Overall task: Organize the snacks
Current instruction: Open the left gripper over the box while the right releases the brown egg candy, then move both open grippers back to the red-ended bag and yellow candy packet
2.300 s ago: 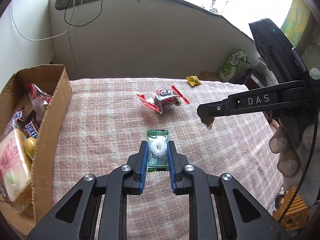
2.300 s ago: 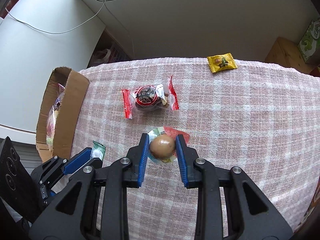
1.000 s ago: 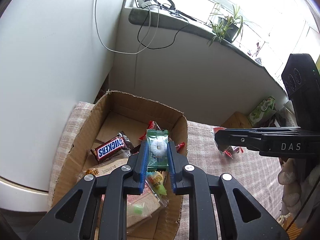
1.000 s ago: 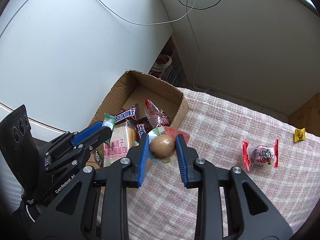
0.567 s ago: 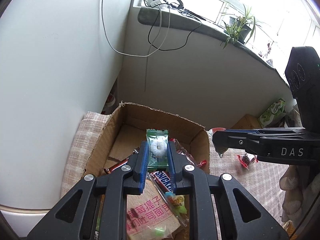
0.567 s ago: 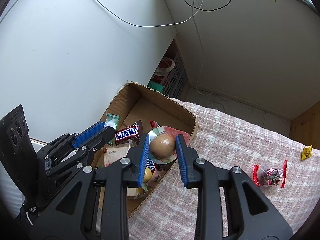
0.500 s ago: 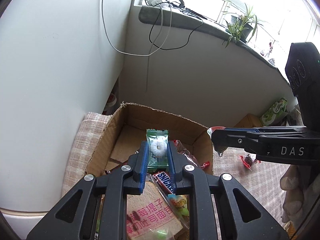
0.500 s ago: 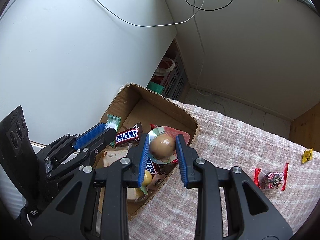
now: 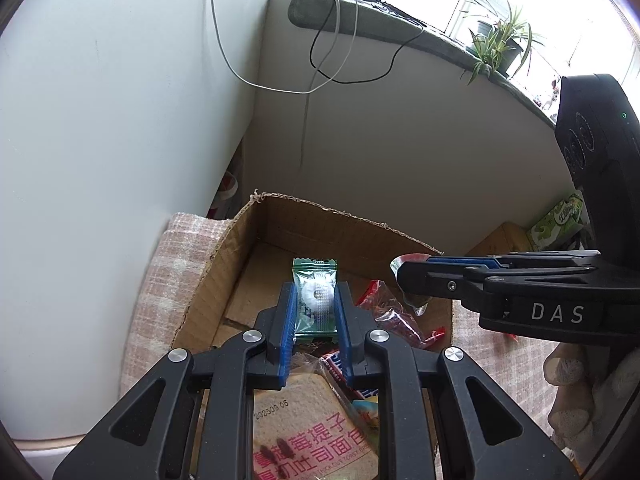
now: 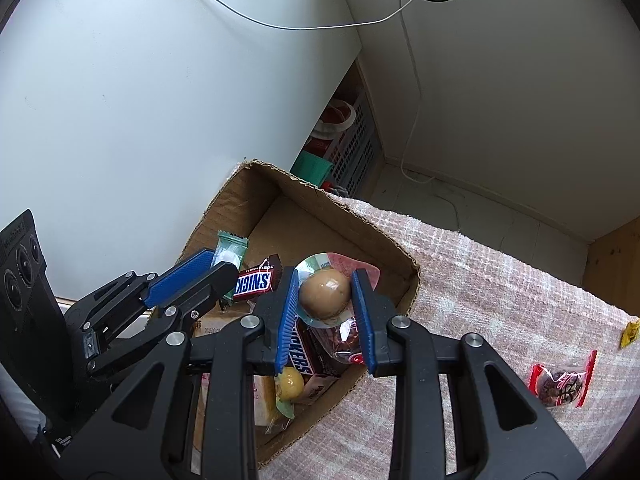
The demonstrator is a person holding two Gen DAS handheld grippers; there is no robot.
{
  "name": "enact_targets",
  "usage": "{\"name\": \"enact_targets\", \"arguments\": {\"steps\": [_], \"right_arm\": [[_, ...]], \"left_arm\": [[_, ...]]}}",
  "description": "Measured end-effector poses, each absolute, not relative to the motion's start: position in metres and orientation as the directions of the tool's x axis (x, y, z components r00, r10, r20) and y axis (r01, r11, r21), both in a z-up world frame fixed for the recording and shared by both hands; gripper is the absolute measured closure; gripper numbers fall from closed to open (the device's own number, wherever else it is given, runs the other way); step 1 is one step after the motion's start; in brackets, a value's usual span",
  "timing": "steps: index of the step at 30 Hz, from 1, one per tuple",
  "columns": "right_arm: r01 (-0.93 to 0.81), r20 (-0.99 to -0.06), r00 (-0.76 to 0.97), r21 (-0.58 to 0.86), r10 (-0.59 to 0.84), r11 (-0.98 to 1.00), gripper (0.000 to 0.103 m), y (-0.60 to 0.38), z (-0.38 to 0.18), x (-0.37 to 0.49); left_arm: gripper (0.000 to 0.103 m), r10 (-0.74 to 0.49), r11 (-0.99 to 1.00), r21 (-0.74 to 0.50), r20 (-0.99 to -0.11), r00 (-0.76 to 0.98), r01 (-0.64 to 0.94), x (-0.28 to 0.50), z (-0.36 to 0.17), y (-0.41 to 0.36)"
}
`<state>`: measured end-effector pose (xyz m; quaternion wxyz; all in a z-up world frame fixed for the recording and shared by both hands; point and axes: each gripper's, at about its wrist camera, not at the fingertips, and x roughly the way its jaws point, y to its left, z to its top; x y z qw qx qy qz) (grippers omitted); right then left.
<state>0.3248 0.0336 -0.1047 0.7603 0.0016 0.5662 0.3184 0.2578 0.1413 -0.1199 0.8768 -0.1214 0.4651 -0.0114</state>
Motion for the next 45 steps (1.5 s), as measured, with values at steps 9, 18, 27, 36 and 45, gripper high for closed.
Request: {"name": "enact_targets", "arguments": {"steps": [9,18,27,36,45], "right_arm": [[-0.493,-0.865,0.143,0.359,0.481,0.792,0.074,0.041,-0.11,0.327],[-0.495,-0.864,0.164,0.346,0.476,0.797,0.057,0.037,-0.105,0.327],[-0.5,-0.851,0.193,0.343,0.489,0.795,0.055,0.022,-0.091,0.317],[-0.503,-0.82,0.242,0.351,0.519,0.79,0.055,-0.027,-0.068,0.298],[-0.495,-0.807,0.285,0.338,0.517,0.8,0.055,-0.117,-0.055,0.286]], "left_arm": [[0.085,-0.125,0.97,-0.219,-0.819,0.559,-0.104,0.258,-0.122,0.144],[0.08,-0.107,0.972,-0.204,-0.829,0.549,-0.119,0.259,-0.123,0.146],[0.08,-0.103,0.97,-0.208,-0.821,0.562,-0.126,0.251,-0.118,0.147],[0.08,-0.126,0.973,-0.215,-0.79,0.6,-0.079,0.235,-0.095,0.129],[0.071,-0.19,0.972,-0.235,-0.769,0.61,0.007,0.222,-0.081,0.092]]}}
